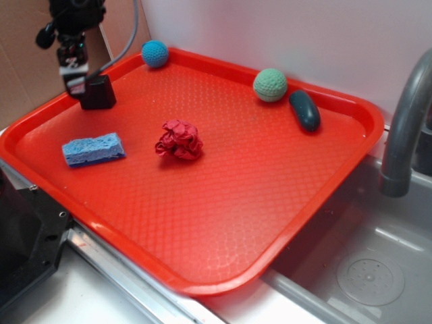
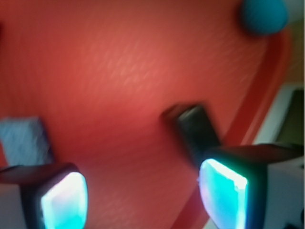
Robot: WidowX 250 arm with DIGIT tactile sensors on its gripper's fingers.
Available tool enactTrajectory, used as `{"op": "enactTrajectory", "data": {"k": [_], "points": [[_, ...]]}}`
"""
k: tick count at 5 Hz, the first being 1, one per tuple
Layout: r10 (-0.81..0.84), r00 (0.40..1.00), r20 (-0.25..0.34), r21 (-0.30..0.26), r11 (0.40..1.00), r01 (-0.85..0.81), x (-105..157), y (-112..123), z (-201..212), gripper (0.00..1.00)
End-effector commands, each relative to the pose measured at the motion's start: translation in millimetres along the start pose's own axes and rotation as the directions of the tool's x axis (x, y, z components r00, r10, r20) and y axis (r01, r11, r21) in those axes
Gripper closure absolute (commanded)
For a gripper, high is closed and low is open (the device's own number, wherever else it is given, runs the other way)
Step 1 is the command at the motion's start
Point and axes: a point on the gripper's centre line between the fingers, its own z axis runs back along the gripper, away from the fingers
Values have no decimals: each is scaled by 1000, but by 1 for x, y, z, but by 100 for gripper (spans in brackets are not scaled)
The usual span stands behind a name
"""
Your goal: Grab the black box.
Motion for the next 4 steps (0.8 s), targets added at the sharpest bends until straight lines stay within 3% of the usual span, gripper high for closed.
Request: {"op": "enactTrajectory", "data": {"k": [1,2,4], "points": [[47,997,60,77,996,-51,-20,30,22,0],[22,997,69,102,994,-29,-20,50,26,0],[-11,1000,28,106,994,8,-2,58,21,0]]}}
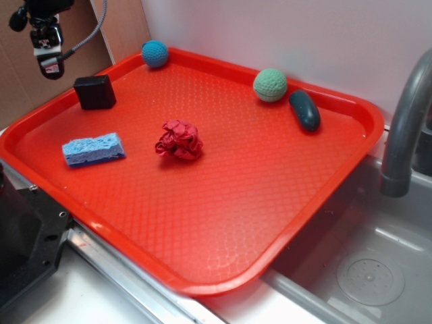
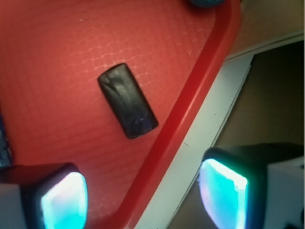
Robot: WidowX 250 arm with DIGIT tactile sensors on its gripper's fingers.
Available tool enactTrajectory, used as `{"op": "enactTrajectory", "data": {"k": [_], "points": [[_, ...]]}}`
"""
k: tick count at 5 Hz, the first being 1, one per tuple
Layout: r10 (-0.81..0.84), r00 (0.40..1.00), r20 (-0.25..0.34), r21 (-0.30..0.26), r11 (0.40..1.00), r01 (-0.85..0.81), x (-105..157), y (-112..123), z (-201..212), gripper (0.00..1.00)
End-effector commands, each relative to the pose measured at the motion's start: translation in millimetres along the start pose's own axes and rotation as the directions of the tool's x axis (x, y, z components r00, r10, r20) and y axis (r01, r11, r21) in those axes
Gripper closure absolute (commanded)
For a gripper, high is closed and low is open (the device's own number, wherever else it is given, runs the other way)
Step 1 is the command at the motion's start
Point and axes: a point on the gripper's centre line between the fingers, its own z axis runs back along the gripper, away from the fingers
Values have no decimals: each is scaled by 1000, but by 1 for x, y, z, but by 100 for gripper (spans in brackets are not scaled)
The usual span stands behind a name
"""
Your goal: Grab the black box.
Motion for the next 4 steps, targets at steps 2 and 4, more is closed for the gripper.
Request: {"op": "enactTrajectory", "data": {"k": [2,4], "points": [[-17,1000,-8,34,999,18,24,10,7,0],[-66,996,-59,-15,998,65,33,-7,-15,0]]}}
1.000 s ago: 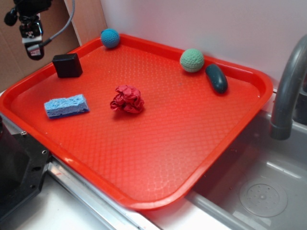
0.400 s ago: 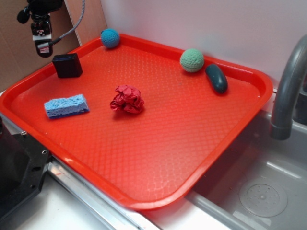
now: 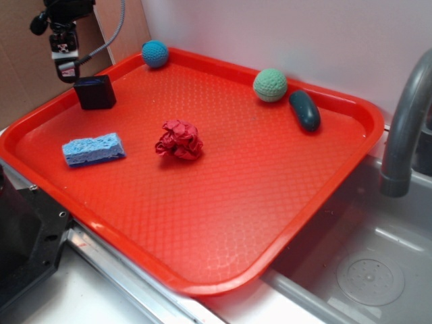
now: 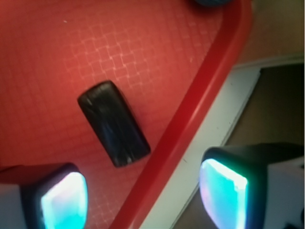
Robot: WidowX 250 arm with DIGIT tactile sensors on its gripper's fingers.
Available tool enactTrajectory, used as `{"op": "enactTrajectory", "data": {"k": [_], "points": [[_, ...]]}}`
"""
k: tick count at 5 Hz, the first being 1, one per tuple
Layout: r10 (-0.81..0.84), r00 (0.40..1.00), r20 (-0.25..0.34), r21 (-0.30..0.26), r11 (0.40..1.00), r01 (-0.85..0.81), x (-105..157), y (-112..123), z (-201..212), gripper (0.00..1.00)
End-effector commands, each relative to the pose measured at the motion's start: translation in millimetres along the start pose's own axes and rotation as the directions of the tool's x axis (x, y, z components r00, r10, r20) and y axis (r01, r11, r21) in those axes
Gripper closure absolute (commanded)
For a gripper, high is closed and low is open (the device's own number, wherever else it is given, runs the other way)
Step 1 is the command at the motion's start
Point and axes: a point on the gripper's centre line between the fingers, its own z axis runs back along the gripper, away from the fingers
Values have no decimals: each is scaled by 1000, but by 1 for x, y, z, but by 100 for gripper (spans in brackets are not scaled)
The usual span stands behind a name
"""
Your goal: Grab the black box.
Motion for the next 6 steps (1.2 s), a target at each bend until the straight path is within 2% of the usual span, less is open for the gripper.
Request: {"op": "enactTrajectory", "data": {"k": [1,5,6], "points": [[-71,997,-28,5,997,71,20,-22,-4,0],[-105,989,-108,-58,993,100,36,-31,-46,0],[-79,990,-114,-67,995,72,37,-29,-49,99]]}}
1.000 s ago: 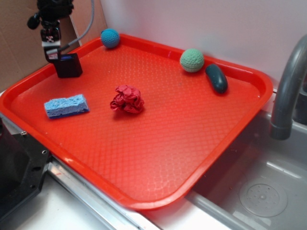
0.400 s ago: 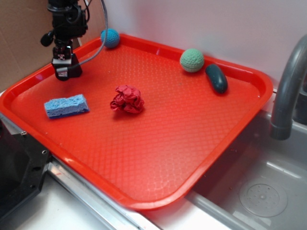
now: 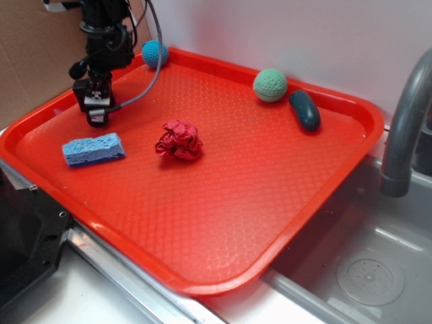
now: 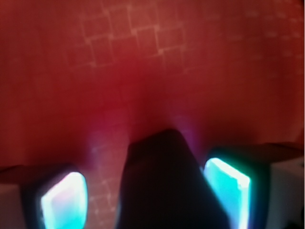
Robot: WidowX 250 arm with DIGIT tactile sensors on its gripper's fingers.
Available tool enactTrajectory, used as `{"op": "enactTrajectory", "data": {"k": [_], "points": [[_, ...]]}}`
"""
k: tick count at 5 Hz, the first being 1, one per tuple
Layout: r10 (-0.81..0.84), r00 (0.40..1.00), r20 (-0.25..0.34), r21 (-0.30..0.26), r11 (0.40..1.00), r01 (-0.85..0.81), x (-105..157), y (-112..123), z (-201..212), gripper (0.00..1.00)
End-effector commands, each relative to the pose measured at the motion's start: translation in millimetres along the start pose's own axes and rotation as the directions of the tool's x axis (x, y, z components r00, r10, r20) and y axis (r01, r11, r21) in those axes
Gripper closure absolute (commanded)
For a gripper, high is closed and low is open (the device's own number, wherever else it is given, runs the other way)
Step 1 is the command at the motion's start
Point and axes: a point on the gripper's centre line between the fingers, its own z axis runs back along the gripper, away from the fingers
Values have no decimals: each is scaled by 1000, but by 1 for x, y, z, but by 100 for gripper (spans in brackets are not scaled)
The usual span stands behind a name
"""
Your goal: Grab the black box.
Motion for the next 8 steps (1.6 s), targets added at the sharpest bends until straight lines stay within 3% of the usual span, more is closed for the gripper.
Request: {"op": "enactTrajectory", "data": {"k": [1,5,6,7,8], "points": [[36,999,2,3,999,-36,11,6,3,100],[146,988,46,57,987,-149,-7,3,39,100],[296,952,77,119,945,-304,1,-29,93,100],[483,872,79,-10,875,-484,18,-59,153,100],[641,756,135,-237,761,-603,6,-78,211,100]]}}
